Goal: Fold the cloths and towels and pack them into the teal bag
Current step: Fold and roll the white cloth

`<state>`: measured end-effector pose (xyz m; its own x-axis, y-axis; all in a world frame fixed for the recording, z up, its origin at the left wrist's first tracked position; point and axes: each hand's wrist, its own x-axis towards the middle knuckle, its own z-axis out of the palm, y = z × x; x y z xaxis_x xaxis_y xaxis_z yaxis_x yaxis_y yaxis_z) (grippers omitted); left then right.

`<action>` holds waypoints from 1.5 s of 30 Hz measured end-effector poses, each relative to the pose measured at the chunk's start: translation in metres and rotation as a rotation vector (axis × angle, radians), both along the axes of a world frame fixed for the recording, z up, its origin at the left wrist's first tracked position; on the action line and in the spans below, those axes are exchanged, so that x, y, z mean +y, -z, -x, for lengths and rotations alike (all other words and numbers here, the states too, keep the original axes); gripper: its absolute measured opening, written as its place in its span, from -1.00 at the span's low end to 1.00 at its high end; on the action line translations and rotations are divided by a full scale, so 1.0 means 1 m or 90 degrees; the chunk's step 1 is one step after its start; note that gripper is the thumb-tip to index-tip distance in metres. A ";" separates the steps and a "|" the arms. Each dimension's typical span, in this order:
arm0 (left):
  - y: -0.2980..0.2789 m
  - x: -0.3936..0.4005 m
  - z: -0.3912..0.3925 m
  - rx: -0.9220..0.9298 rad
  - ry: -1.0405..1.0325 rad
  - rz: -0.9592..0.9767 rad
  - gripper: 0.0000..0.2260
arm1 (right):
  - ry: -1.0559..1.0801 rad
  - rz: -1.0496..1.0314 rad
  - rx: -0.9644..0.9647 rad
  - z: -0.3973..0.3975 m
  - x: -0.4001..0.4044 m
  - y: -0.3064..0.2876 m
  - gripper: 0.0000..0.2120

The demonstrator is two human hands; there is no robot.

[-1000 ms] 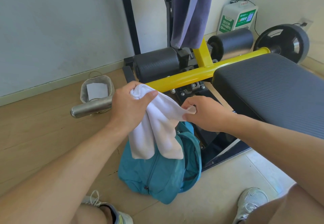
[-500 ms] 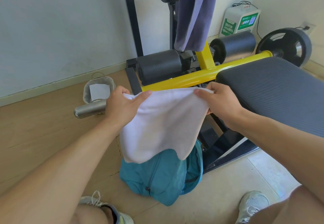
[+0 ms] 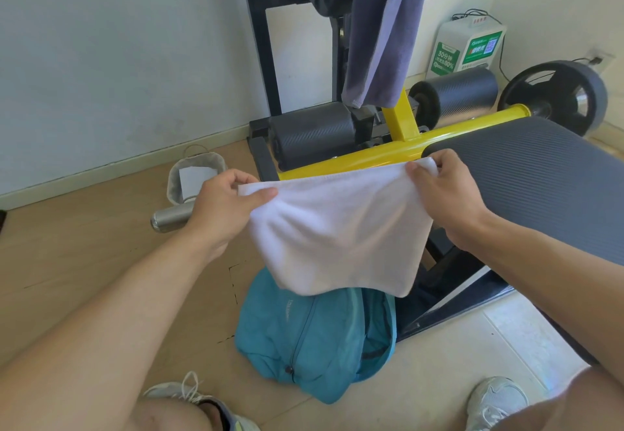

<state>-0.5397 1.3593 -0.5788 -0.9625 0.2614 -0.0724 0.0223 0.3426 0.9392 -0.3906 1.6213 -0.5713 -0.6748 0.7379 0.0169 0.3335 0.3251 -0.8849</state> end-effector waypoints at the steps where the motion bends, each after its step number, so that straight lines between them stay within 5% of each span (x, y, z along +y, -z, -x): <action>1: 0.000 -0.001 0.000 -0.013 -0.003 -0.018 -0.84 | -0.006 0.000 -0.003 0.000 0.000 0.000 -0.79; 7: 0.000 0.000 -0.005 -0.075 -0.041 -0.086 -0.92 | -0.039 0.015 -0.030 -0.003 -0.007 -0.003 -0.75; 12: -0.004 0.016 -0.030 -0.044 -0.066 -0.095 -0.93 | -0.122 0.193 -0.004 -0.006 -0.032 -0.006 -0.85; 14: -0.008 0.025 -0.044 -0.033 -0.040 -0.077 -0.93 | -0.192 0.203 -0.010 -0.009 -0.049 -0.009 -0.73; 21: -0.013 0.041 -0.077 -0.058 0.080 -0.087 -0.94 | -0.365 0.076 0.006 -0.015 -0.072 -0.013 -0.86; 26: -0.018 0.036 -0.071 -0.130 0.161 -0.131 -0.78 | -0.462 -0.002 -0.106 -0.016 -0.052 -0.016 -0.51; 28: -0.018 0.035 -0.071 -0.111 0.176 -0.118 -0.79 | -0.484 -0.050 -0.124 -0.016 -0.046 -0.016 -0.51; 33: -0.017 0.036 -0.075 -0.064 0.180 -0.095 -0.84 | -0.410 -0.154 -0.054 -0.014 -0.045 -0.014 -0.87; 45: -0.020 0.038 -0.080 0.032 0.097 -0.100 -0.84 | -0.378 -0.326 0.009 -0.011 -0.051 -0.020 -0.85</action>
